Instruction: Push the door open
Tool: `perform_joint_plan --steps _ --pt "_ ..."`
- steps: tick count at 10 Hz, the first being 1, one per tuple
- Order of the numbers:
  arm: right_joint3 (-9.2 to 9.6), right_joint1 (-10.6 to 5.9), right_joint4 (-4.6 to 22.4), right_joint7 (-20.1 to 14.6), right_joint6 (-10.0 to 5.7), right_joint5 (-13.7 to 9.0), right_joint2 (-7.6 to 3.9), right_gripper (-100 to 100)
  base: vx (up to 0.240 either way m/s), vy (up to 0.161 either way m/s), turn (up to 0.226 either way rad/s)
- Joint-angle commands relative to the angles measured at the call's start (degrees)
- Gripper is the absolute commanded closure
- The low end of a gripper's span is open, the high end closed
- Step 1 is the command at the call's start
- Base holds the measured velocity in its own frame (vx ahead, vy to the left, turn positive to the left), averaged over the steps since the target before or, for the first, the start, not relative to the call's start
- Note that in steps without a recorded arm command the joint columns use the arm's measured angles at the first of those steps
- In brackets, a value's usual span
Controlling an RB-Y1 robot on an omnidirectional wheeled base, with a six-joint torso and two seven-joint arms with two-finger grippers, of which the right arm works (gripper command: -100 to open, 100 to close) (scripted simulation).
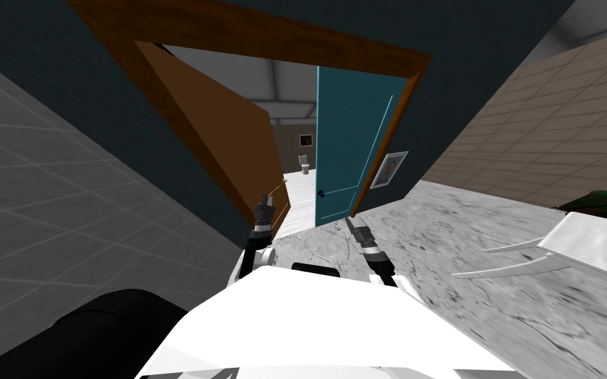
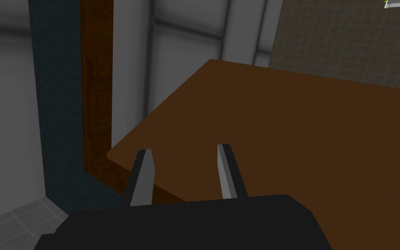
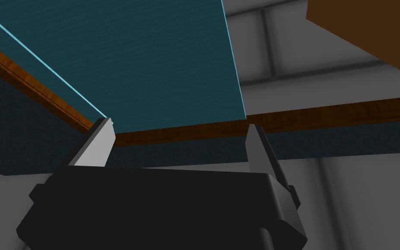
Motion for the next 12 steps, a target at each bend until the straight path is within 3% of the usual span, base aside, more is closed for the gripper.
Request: perform_joint_plan --steps 1,7,12 --pt "0.05 -0.07 1.7 1.4 -0.97 1.19 0.03 -100 0.157 -0.002 -0.047" --pt "0.09 -1.01 7.12 5.12 -3.5 4.54 0.29 -100 0.104 -0.008 -0.038" --pt "0.15 -2.21 14.08 9.9 -6.74 8.84 1.08 -100 0.155 -0.011 -0.059"
